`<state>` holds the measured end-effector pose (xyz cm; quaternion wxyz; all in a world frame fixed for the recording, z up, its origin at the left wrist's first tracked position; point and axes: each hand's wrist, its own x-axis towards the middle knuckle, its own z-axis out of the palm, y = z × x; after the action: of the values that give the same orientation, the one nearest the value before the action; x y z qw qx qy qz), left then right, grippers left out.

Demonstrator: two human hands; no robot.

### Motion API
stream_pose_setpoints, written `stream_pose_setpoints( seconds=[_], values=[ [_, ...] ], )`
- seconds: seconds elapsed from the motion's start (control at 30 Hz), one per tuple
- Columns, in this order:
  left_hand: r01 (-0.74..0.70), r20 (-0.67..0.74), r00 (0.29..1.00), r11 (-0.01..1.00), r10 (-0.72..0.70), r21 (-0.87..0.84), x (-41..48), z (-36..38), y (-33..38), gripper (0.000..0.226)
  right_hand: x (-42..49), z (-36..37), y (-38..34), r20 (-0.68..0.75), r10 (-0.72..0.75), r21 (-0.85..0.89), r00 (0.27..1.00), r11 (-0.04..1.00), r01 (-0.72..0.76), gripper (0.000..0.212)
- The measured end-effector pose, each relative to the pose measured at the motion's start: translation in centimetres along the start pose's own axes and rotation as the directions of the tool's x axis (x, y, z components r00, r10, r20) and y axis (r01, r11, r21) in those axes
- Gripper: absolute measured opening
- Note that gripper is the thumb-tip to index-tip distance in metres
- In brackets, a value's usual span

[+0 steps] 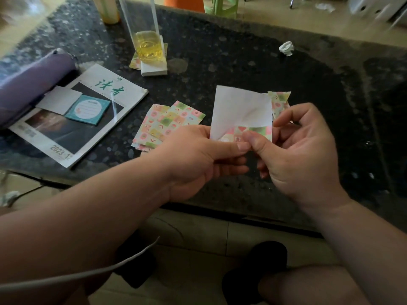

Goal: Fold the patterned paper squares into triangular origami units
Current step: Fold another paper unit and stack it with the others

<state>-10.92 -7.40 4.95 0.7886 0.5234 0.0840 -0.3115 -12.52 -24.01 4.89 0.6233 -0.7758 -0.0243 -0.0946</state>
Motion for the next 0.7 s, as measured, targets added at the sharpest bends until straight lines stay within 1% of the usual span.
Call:
stream_pose_setpoints(
  seconds=[0.2,0.3,0.43,0.57,0.7],
  values=[
    [-0.009,-0.063,0.998,1.000,0.008,-0.019,0.1,-0.2,-0.1,0.031,0.0,0.3,0.3,0.011,0.047,0.054,0.999,0.997,-0.047,0.035],
    [-0.022,-0.103,0.995,1.000,0.021,-0.016,0.1,-0.4,-0.1,0.019,0.2,0.2,0.4,0.025,0.100,0.060,0.995,0.993,-0.102,0.035],
    [-0.060,-0.154,0.985,0.993,0.075,0.099,0.2,-0.7,0.0,0.014,0.5,-0.2,1.0,0.087,0.195,0.056,0.977,0.978,-0.200,0.029],
    [-0.128,-0.162,0.973,0.966,0.167,0.226,-0.1,-0.6,0.0,0.015,0.6,-0.5,1.1,0.100,0.224,0.060,0.969,0.971,-0.231,0.027],
    [-0.161,-0.122,0.974,0.965,0.189,0.206,-0.3,-0.6,0.2,0.019,0.7,-0.7,0.9,0.095,0.220,0.077,0.971,0.971,-0.228,0.025]
  ],
)
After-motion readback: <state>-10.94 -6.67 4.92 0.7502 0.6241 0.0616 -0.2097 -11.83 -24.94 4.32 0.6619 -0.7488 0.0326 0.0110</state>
